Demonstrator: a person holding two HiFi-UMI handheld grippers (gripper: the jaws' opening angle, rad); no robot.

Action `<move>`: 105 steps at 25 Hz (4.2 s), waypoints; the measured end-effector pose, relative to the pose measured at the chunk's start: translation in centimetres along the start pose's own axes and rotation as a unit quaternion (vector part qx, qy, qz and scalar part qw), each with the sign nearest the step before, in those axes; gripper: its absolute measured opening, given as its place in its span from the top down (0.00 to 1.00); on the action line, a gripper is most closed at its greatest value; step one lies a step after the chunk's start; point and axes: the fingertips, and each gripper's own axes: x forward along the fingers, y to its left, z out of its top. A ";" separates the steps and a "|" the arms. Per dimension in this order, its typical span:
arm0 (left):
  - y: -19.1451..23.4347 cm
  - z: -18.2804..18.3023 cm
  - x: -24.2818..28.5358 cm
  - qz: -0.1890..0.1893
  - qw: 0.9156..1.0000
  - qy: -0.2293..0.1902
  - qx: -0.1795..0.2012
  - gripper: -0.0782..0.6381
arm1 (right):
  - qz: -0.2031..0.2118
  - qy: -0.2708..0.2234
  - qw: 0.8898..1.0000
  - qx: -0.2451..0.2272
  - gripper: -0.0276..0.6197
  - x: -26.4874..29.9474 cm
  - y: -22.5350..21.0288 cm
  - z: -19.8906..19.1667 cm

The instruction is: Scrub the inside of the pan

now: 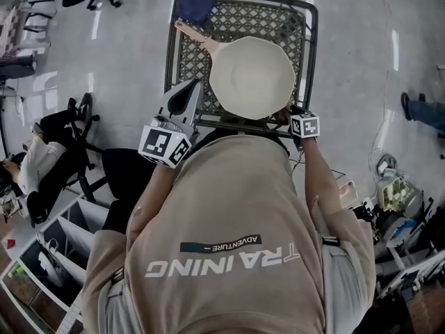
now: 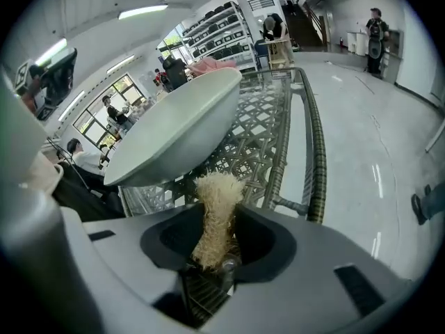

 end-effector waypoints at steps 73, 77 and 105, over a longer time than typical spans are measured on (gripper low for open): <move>3.3 -1.6 -5.2 0.090 0.996 0.015 -0.010 0.87 | -0.217 -0.029 0.798 -0.561 0.81 9.8 8.1 24.8; 3.2 -0.7 -4.2 0.062 0.998 0.005 0.004 0.87 | -0.244 0.114 0.735 -0.623 0.81 9.3 4.8 22.3; 5.7 -0.7 -7.1 0.016 0.999 -0.045 0.012 0.87 | 0.078 0.385 0.917 -0.070 0.82 5.6 15.8 4.2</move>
